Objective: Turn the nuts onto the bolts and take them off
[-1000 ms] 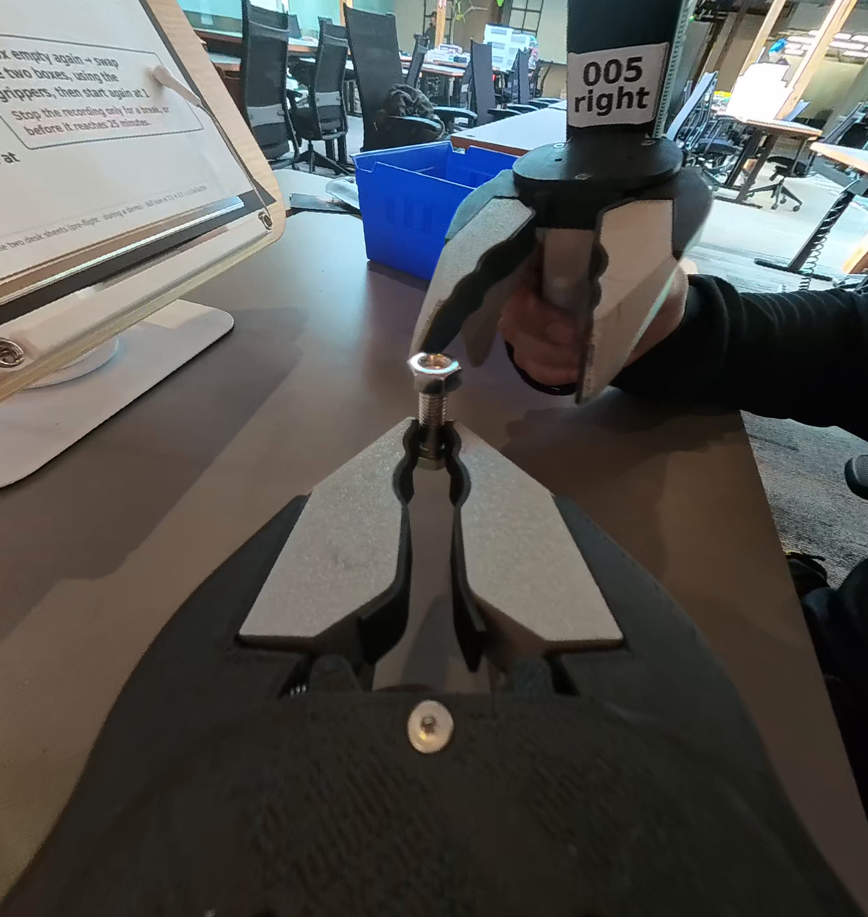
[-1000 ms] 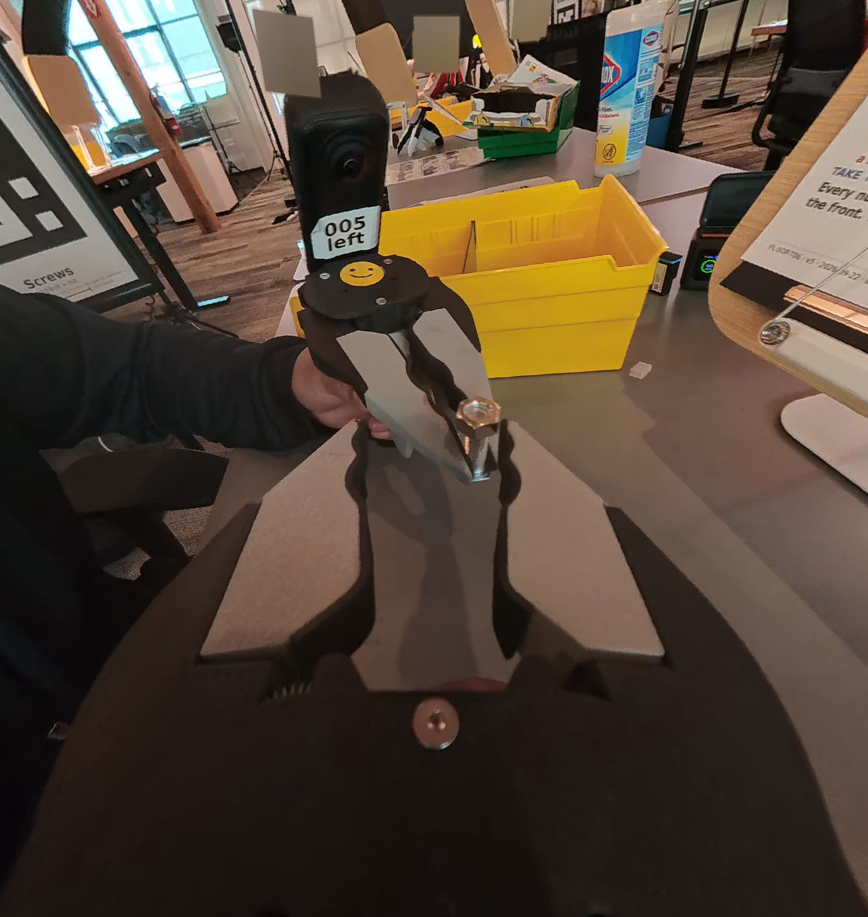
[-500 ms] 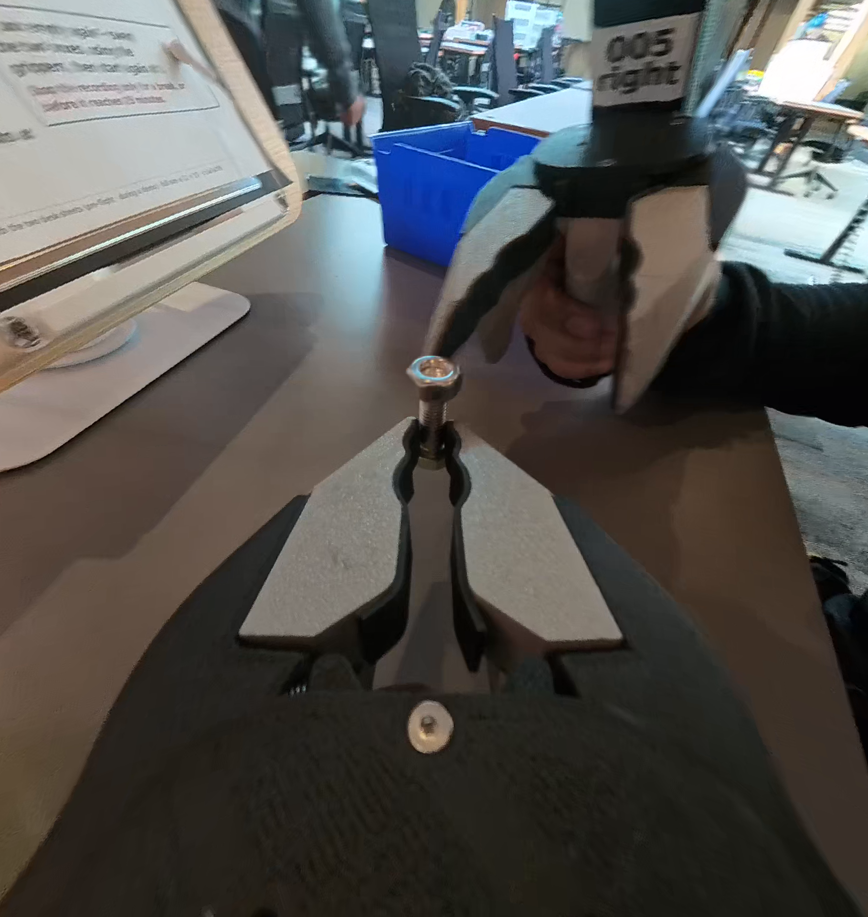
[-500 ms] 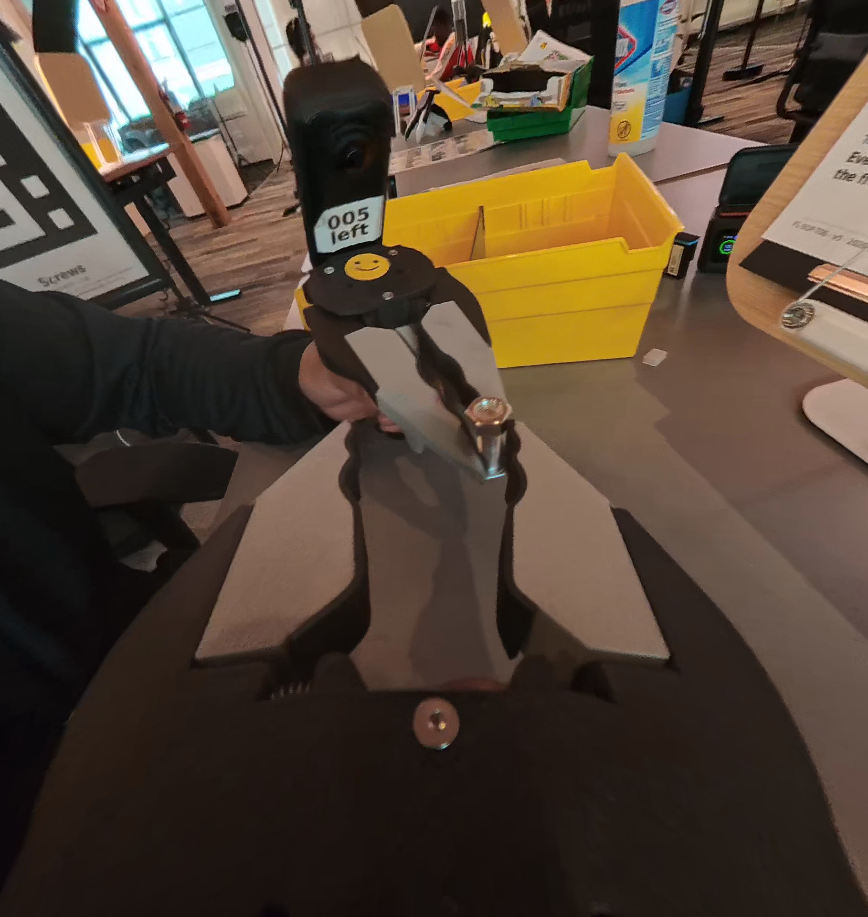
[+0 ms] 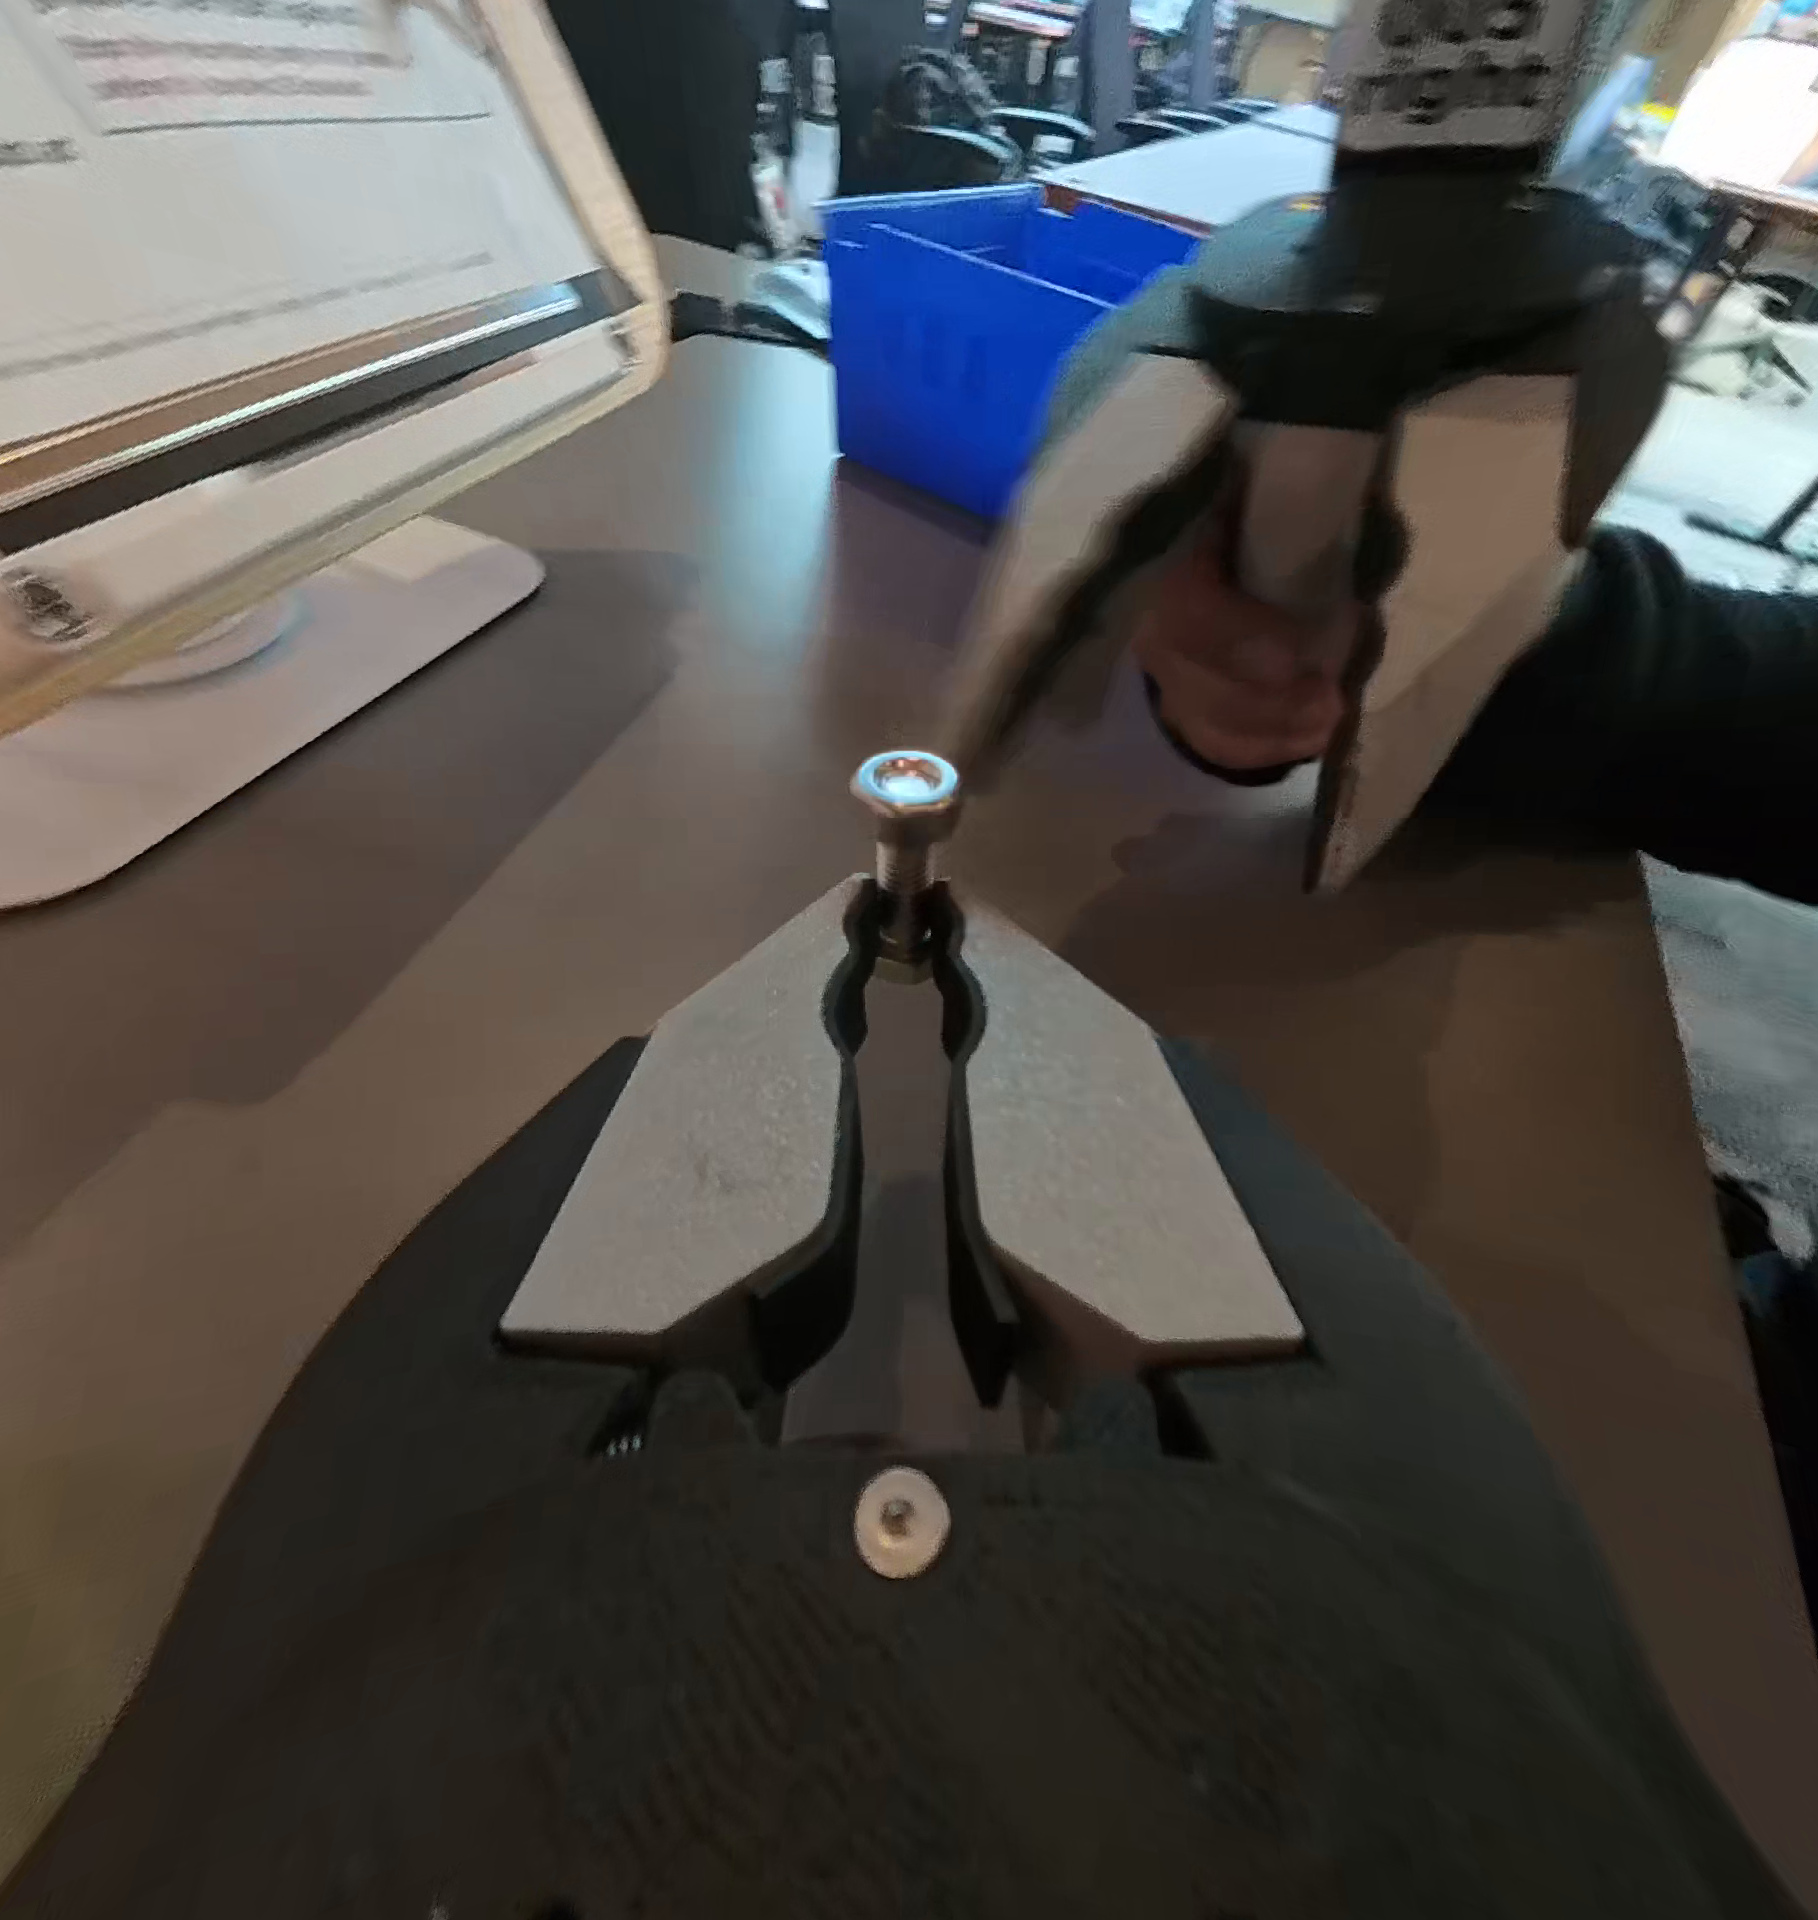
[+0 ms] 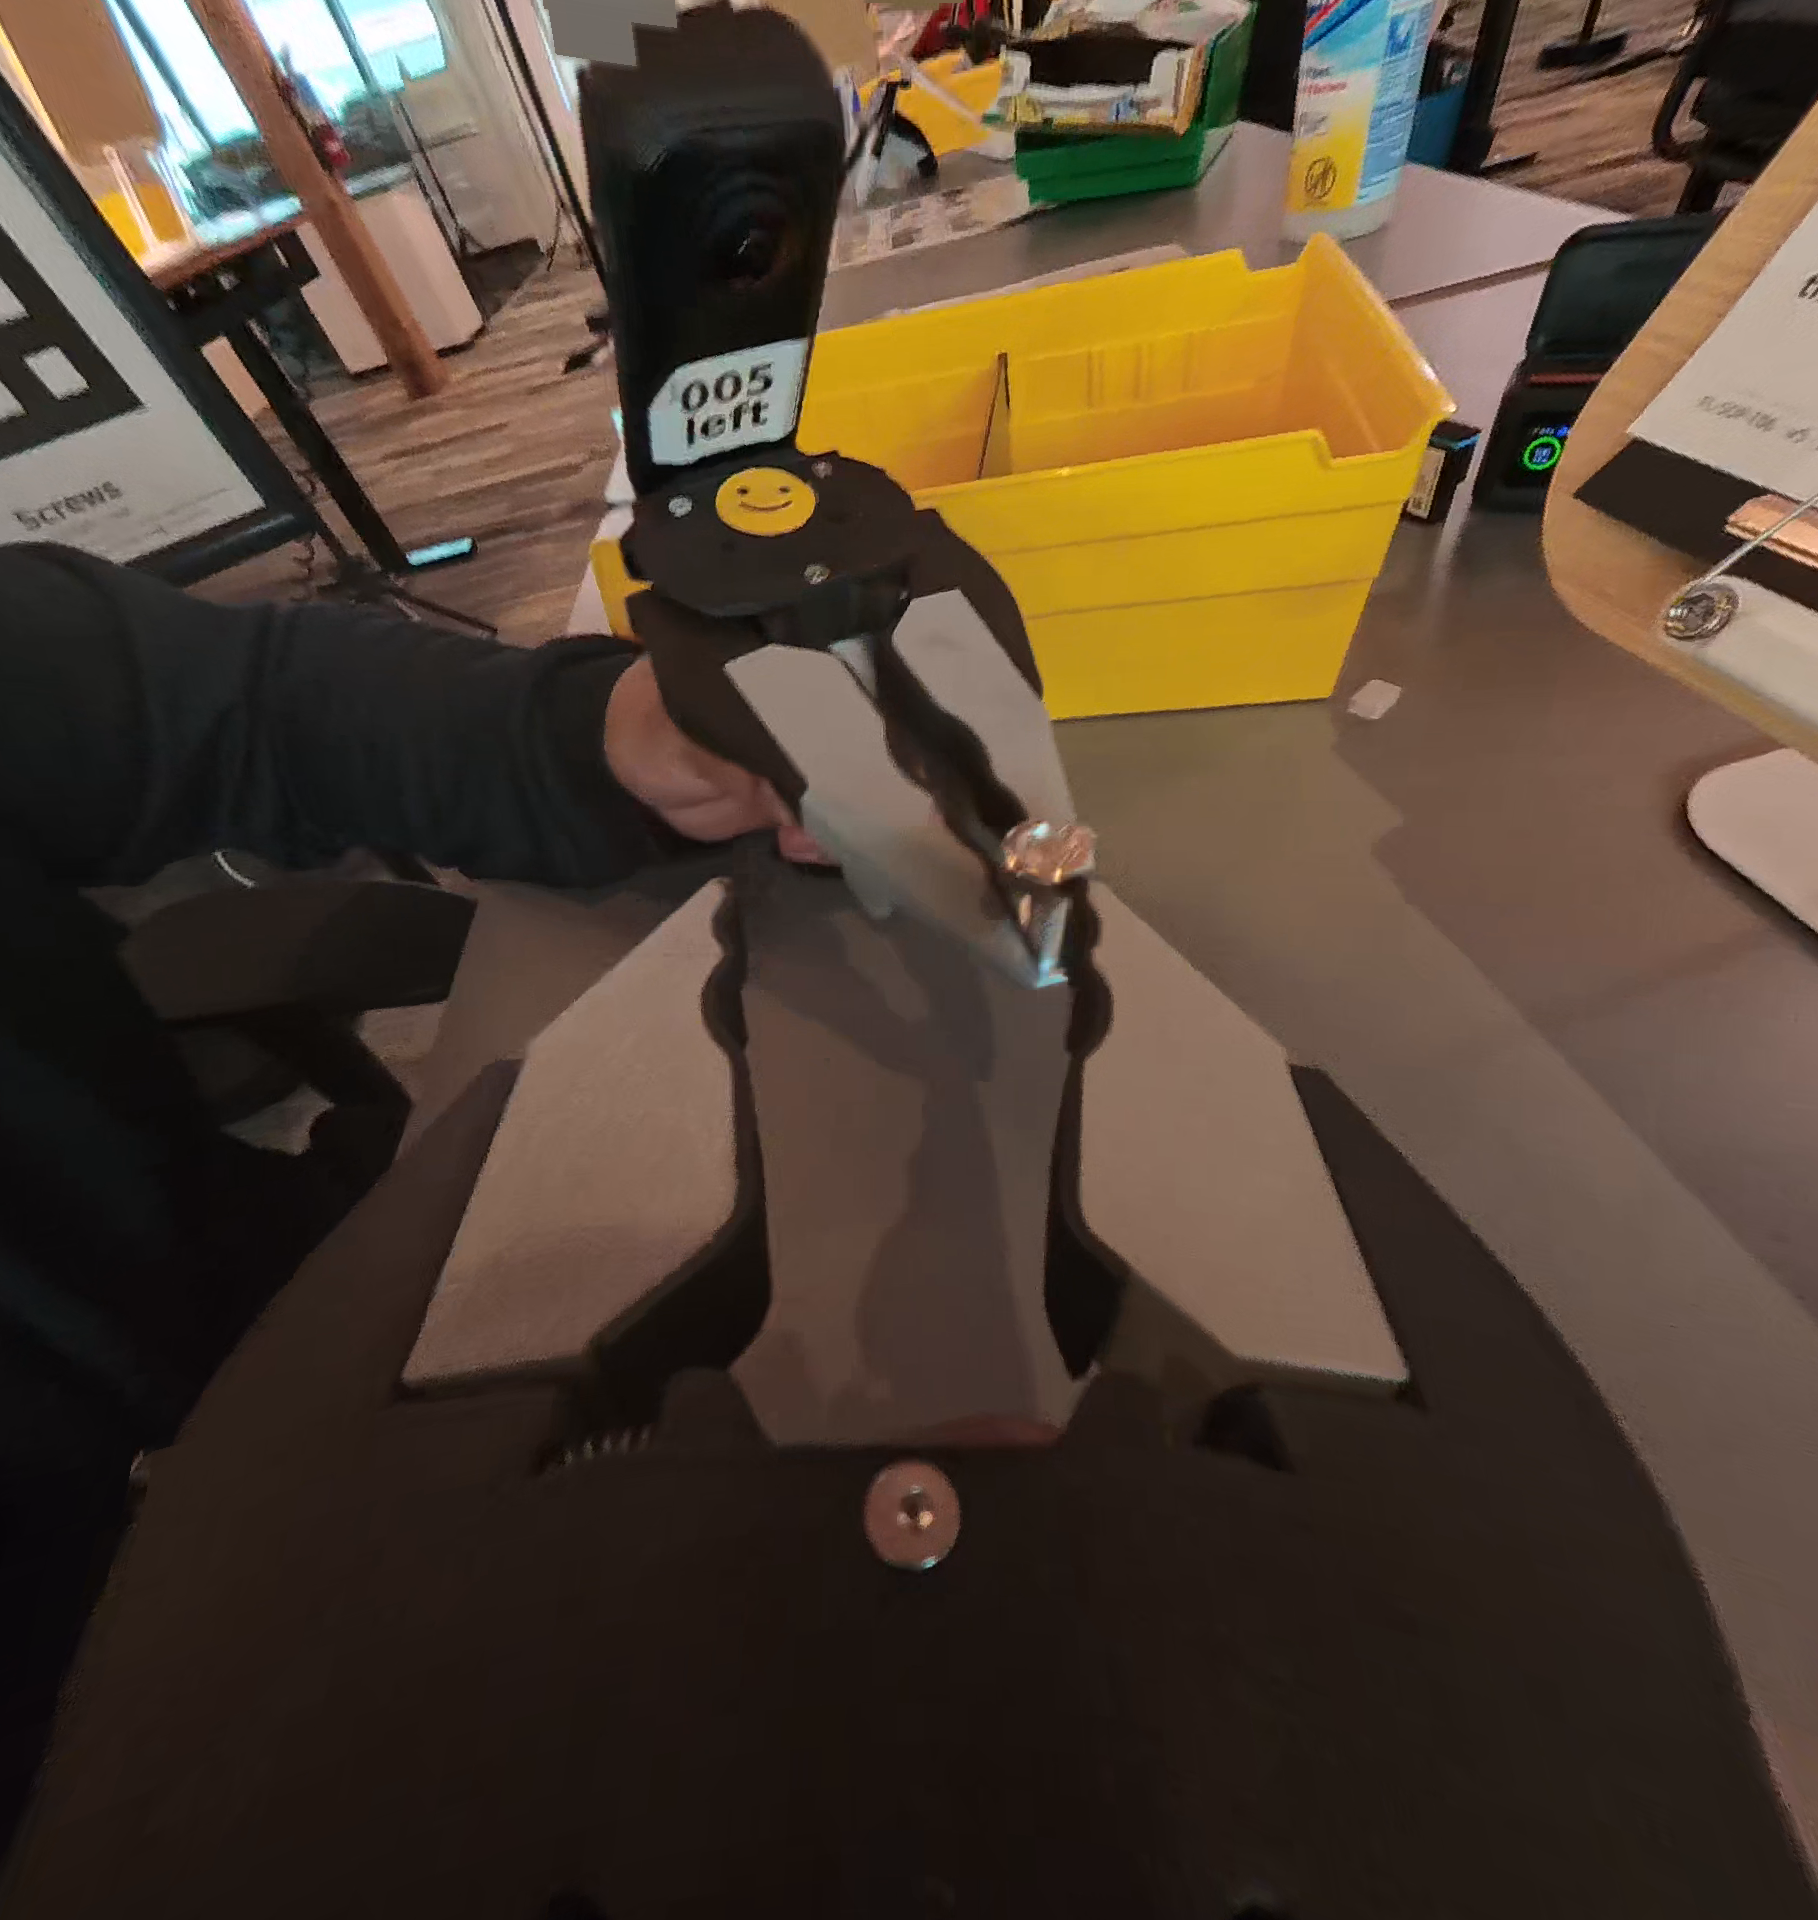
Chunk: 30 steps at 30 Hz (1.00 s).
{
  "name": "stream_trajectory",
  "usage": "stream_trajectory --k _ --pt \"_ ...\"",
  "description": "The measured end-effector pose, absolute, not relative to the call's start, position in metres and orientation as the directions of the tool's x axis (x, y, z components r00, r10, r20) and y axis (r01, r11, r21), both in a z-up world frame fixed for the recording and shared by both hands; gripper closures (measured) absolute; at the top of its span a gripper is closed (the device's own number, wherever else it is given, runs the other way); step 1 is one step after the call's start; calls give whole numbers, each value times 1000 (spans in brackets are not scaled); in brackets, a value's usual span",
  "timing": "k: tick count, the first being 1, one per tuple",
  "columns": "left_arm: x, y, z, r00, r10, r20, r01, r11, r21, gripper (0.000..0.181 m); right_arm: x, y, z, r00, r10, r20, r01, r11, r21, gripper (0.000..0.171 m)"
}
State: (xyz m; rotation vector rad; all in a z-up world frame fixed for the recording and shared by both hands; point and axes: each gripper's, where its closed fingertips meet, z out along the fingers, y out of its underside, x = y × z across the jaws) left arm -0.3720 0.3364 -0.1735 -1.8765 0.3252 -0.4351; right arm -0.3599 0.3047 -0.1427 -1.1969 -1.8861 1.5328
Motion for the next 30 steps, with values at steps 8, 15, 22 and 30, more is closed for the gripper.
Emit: stream_trajectory --k 8,15,22,30 --pt "-370 334 -168 869 -451 203 45 -337 -940 174 -366 320 -137 -475 856 -205 324 -46 -945 113" --pt "-377 336 -169 890 -420 178 32 -333 -943 174 -352 297 -138 -599 771 -217 344 3 -939 146" --pt "-367 333 -165 865 -465 186 30 -322 -946 174 -366 319 -135 -483 843 -235 325 -77 -943 109" --pt "-389 337 -169 895 -382 231 91 -352 -932 174 -342 281 -140 -664 725 -186 334 64 -940 139"
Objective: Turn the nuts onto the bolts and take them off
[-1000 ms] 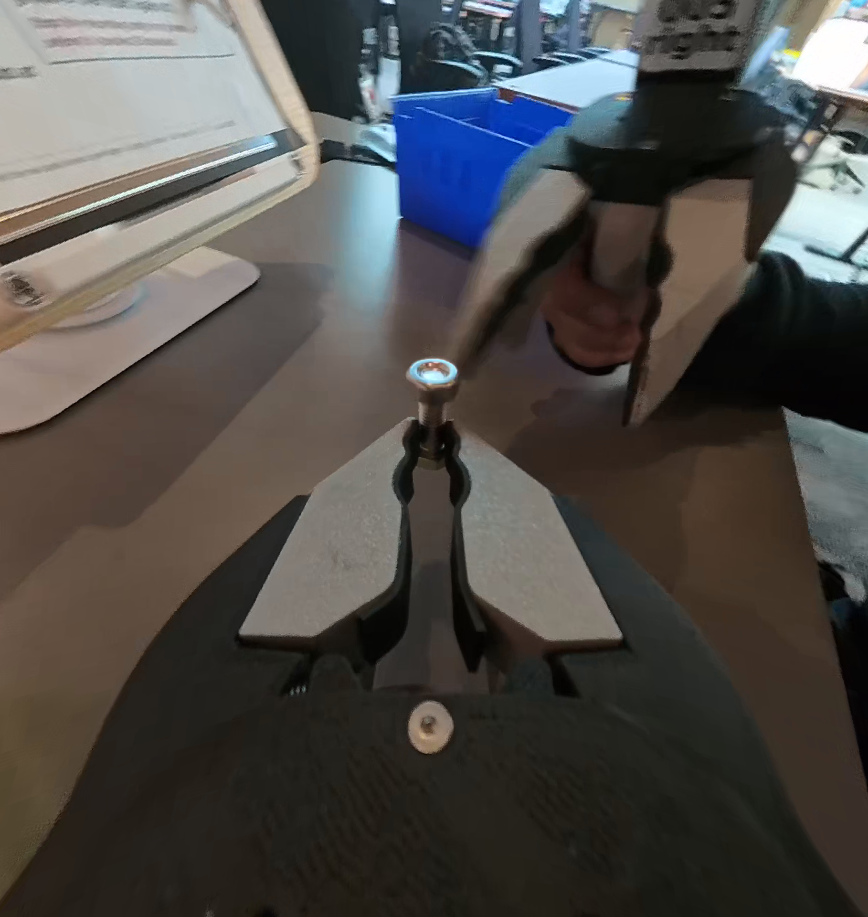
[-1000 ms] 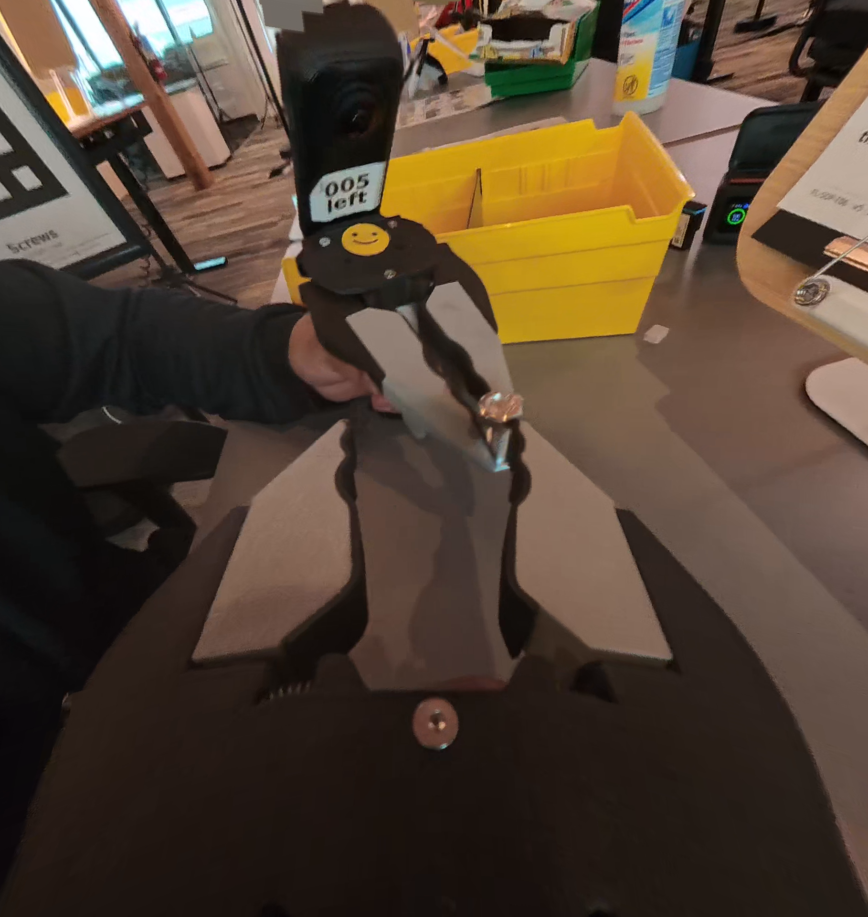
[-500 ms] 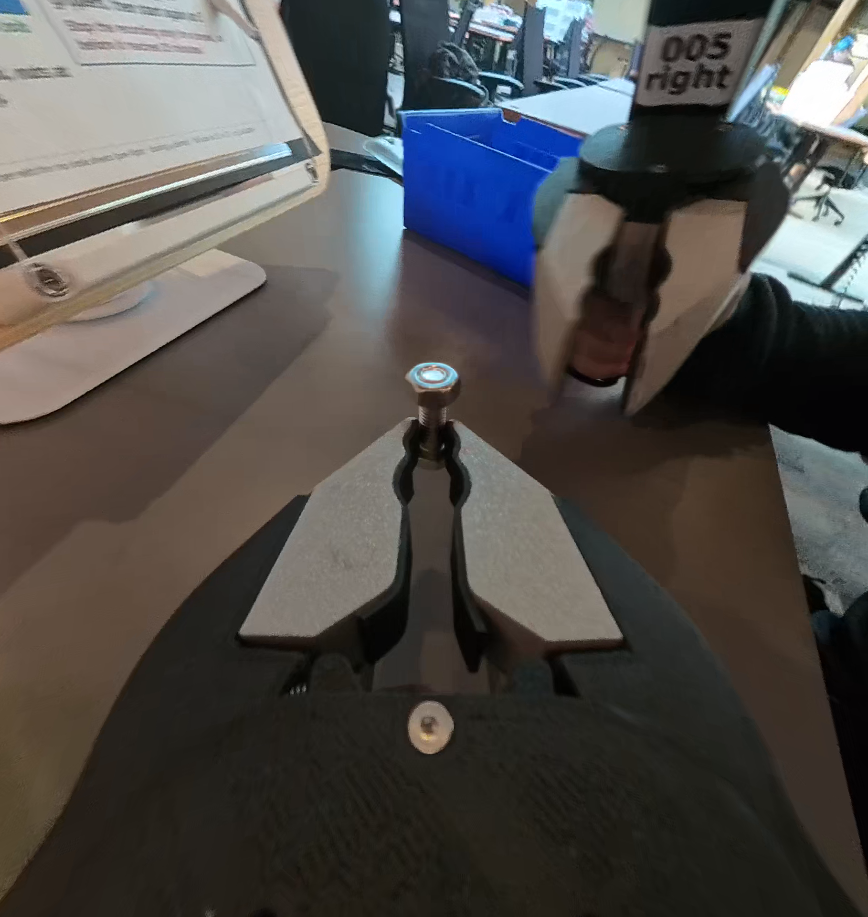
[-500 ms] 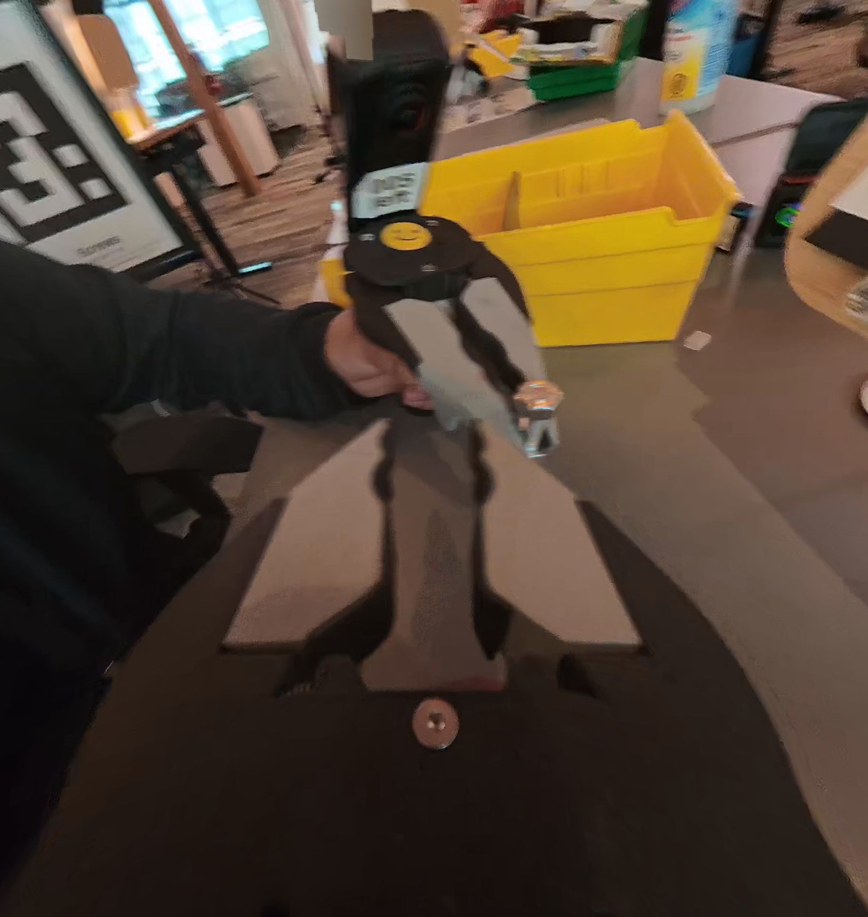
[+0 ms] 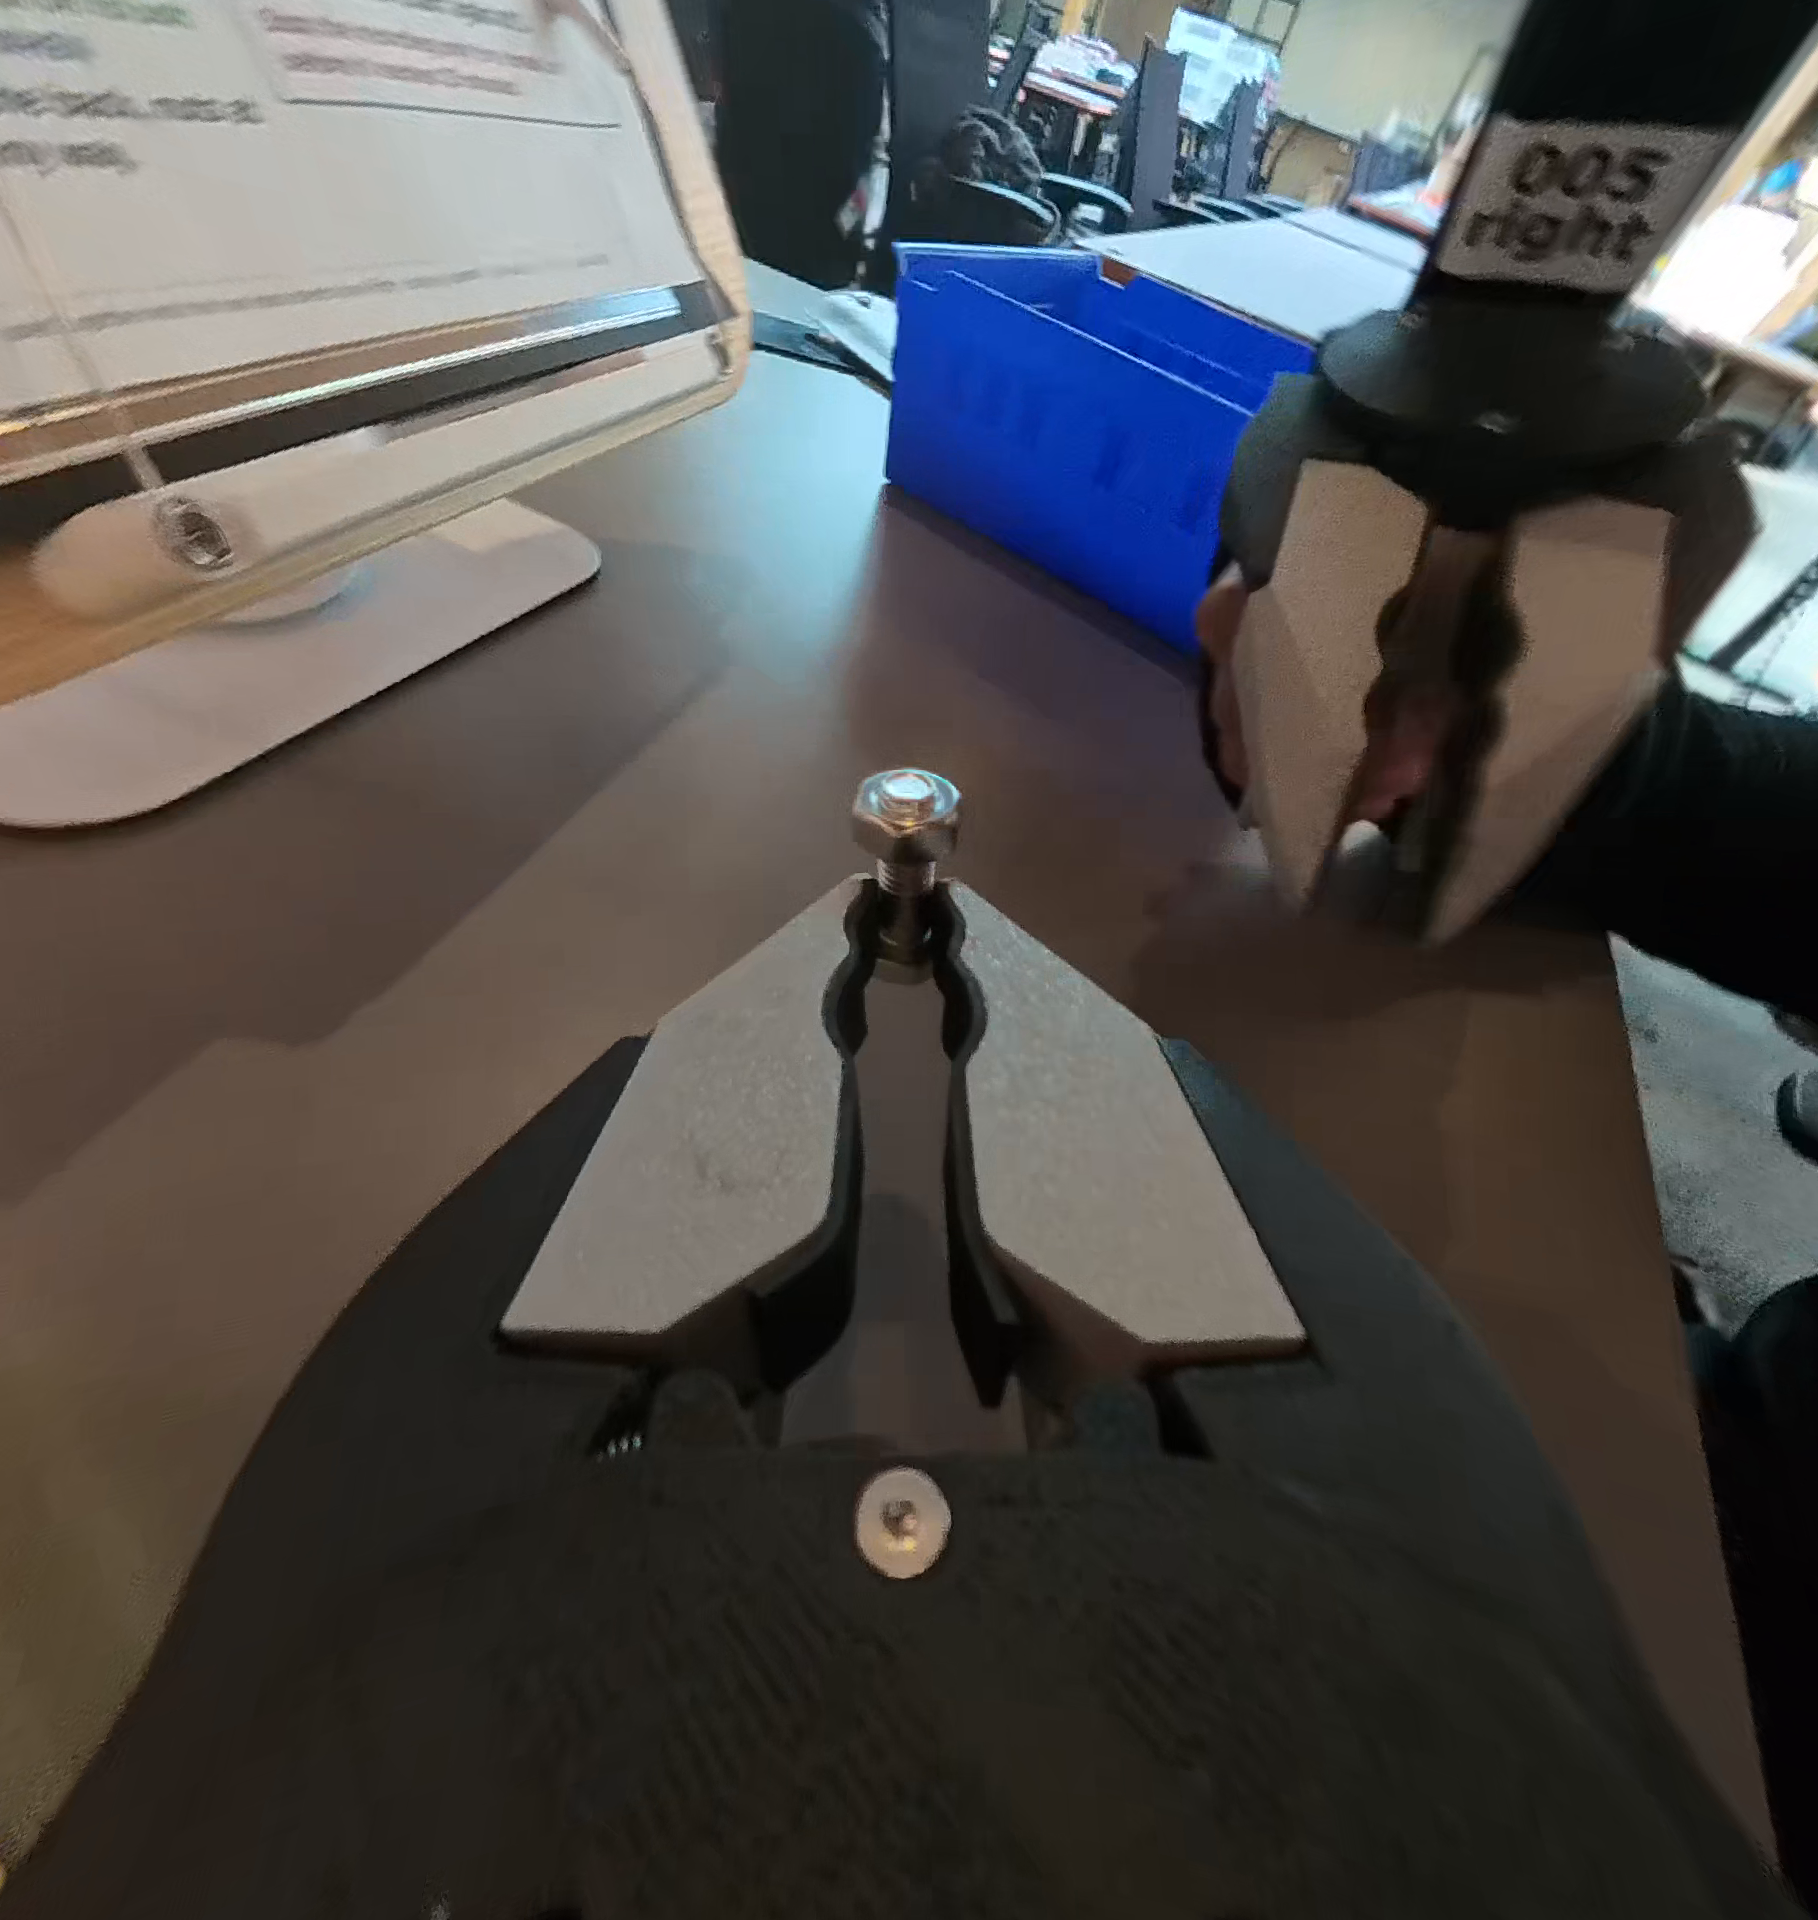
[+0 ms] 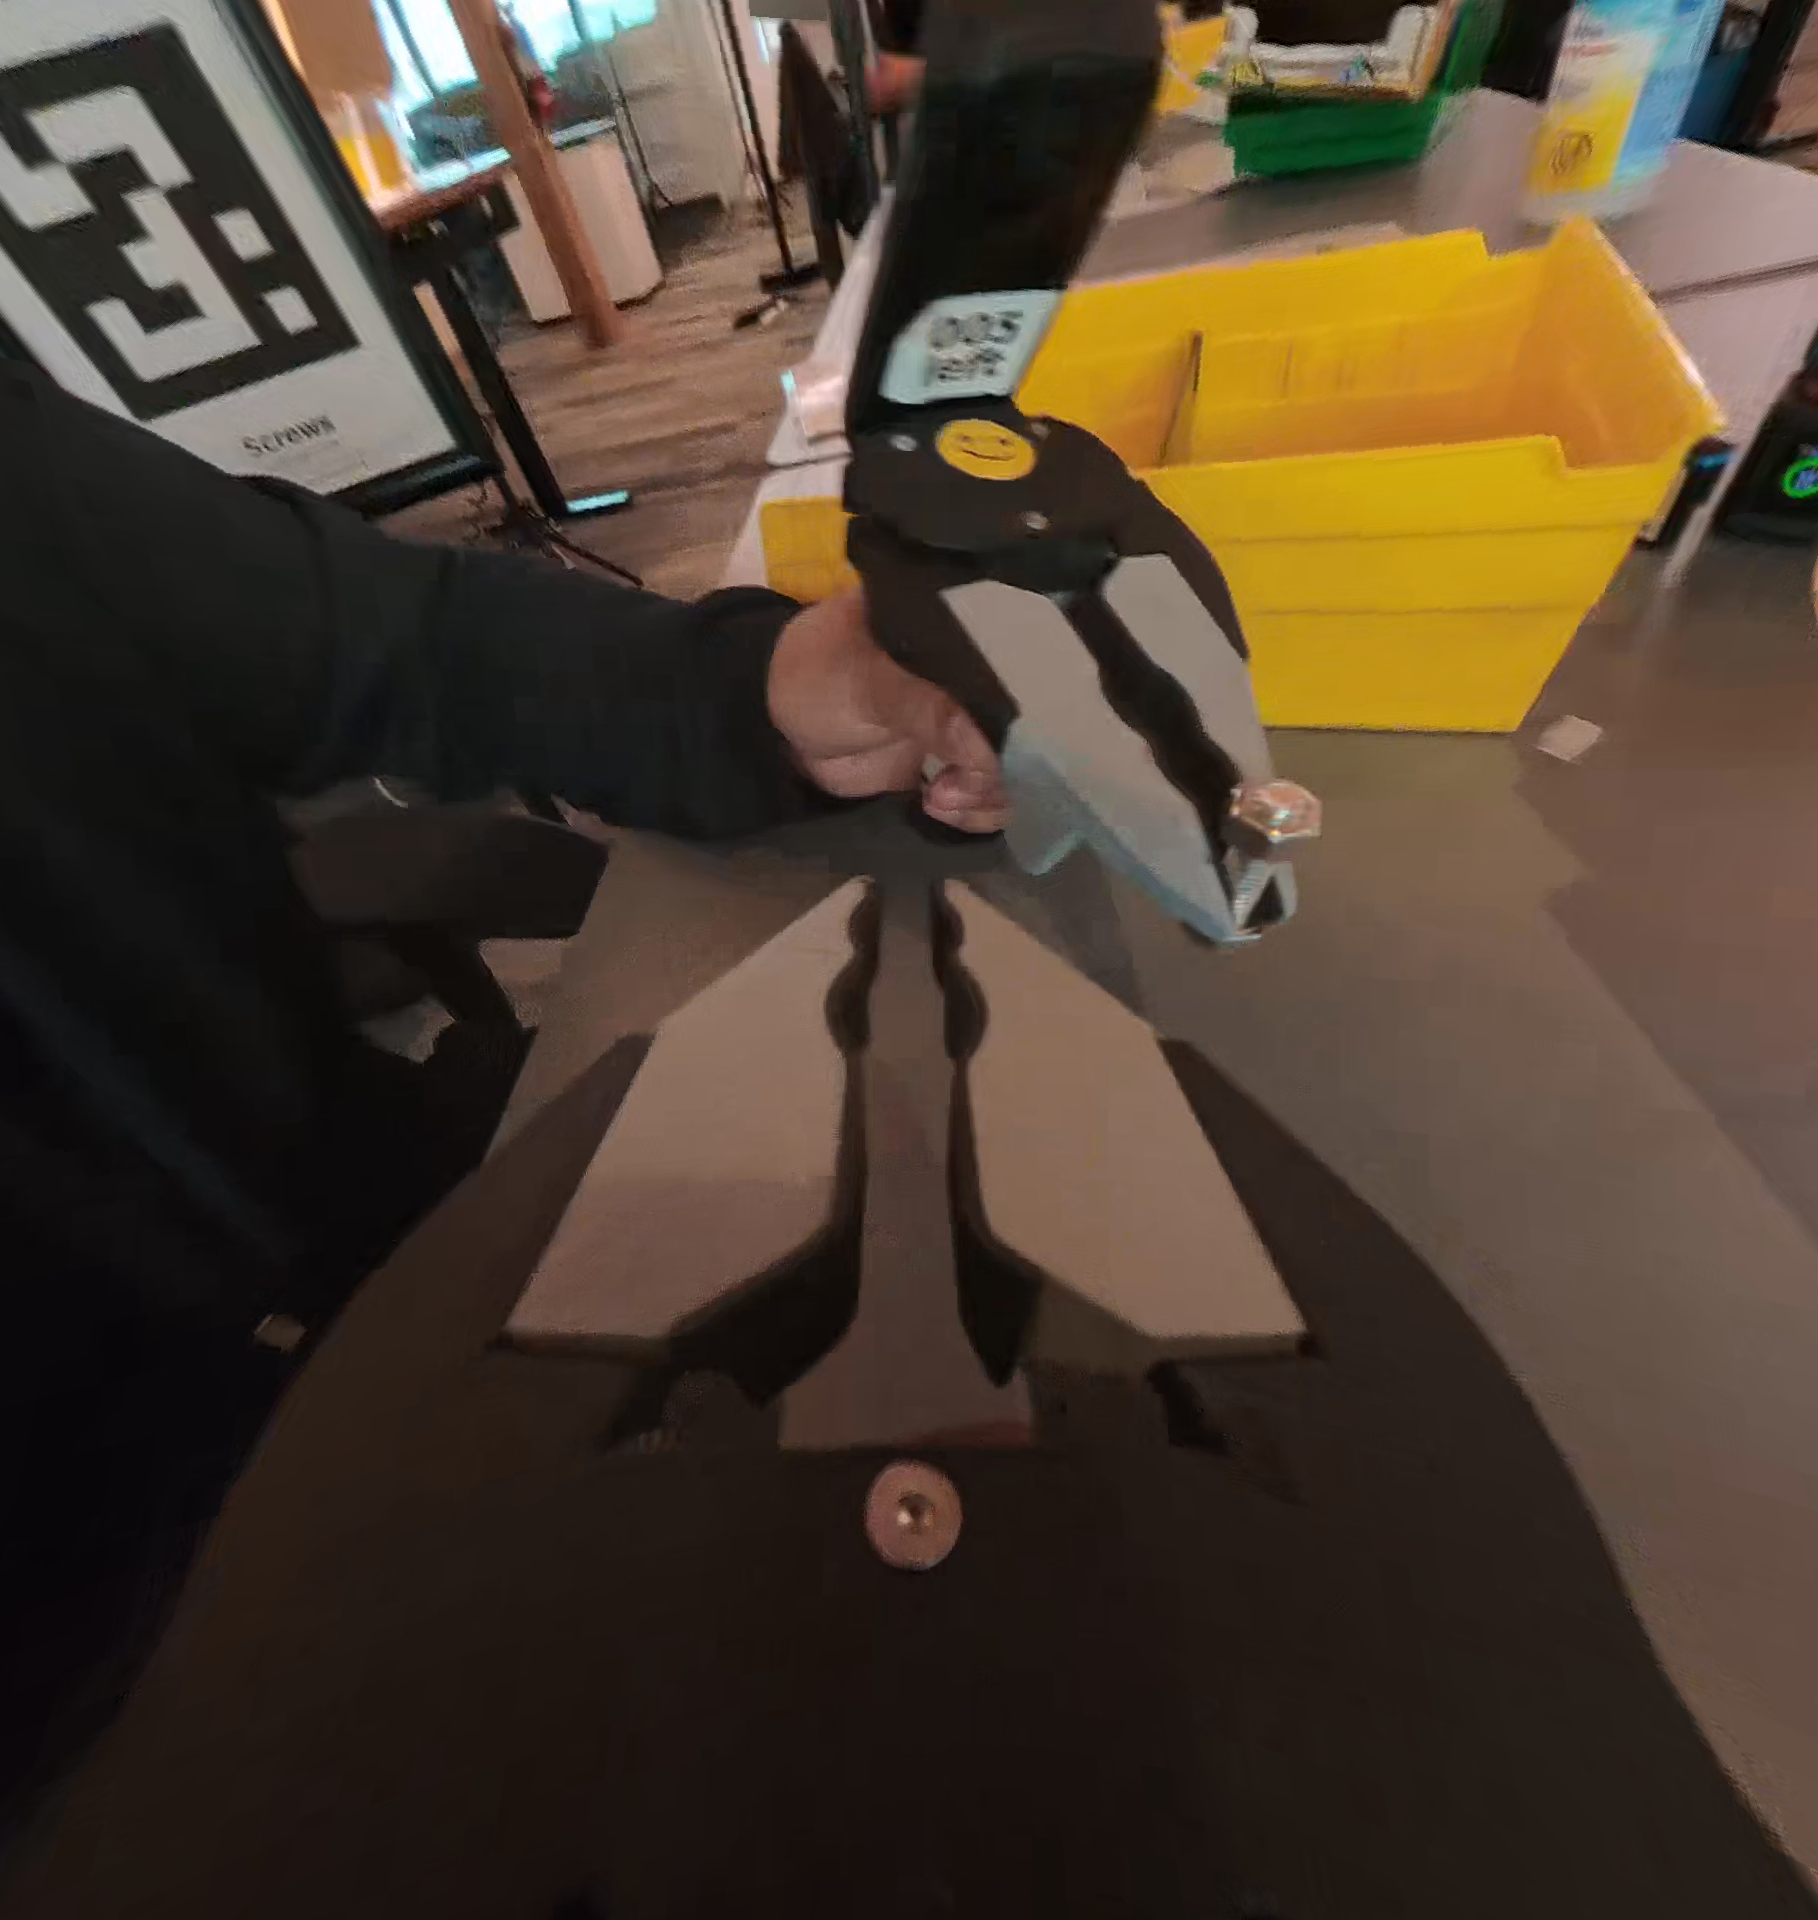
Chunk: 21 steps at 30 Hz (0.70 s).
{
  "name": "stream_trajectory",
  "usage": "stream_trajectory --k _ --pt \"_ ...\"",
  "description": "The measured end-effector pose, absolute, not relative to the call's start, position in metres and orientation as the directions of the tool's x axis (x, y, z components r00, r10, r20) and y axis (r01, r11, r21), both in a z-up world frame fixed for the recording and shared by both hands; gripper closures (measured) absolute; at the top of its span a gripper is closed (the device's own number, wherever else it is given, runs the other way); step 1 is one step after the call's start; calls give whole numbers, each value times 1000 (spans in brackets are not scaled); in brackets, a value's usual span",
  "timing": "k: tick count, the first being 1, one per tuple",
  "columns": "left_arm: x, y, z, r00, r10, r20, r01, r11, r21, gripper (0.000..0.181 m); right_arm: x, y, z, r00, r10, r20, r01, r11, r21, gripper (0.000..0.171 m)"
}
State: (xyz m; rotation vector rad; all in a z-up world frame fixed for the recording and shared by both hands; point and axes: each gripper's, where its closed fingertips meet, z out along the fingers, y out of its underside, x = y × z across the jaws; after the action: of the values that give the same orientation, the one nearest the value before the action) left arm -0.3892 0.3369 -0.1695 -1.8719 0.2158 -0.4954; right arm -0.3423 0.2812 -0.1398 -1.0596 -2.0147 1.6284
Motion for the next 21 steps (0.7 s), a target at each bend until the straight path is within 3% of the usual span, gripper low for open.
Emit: stream_trajectory --k 1,4,8,10,11,12,13,14,17,19,21 --pt "-392 336 -169 895 -384 226 85 -351 -933 174 -346 283 -137 -642 745 -182 328 52 -943 151" --pt "-383 334 -164 885 -416 211 71 -328 -942 174 -359 299 -144 -543 823 -165 352 44 -935 123" --pt "-364 334 -168 869 -462 177 14 -335 -942 174 -371 314 -151 -453 873 -179 368 0 -930 113" --pt "-366 335 -171 877 -451 164 1 -340 -941 174 -368 307 -150 -492 843 -217 373 -20 -927 116" --pt "-370 336 -171 883 -437 168 10 -341 -940 174 -365 302 -149 -516 826 -229 378 -20 -925 109" --pt "-378 337 -171 898 -405 174 29 -341 -940 174 -361 298 -151 -542 811 -220 383 6 -924 116" --pt "-385 338 -171 906 -379 188 49 -347 -937 174 -352 286 -150 -615 761 -207 375 51 -926 156" --pt "-389 338 -171 905 -370 209 71 -354 -933 174 -347 280 -146 -649 737 -188 351 72 -933 158" --pt "-387 337 -171 898 -383 215 74 -350 -934 174 -360 298 -145 -543 834 -99 321 97 -942 138" --pt "-380 338 -174 899 -395 188 39 -355 -934 174 -368 312 -149 -469 872 -139 355 42 -934 125" --pt "-374 338 -176 897 -408 169 13 -359 -933 174 -371 319 -151 -440 872 -214 380 -35 -924 122"
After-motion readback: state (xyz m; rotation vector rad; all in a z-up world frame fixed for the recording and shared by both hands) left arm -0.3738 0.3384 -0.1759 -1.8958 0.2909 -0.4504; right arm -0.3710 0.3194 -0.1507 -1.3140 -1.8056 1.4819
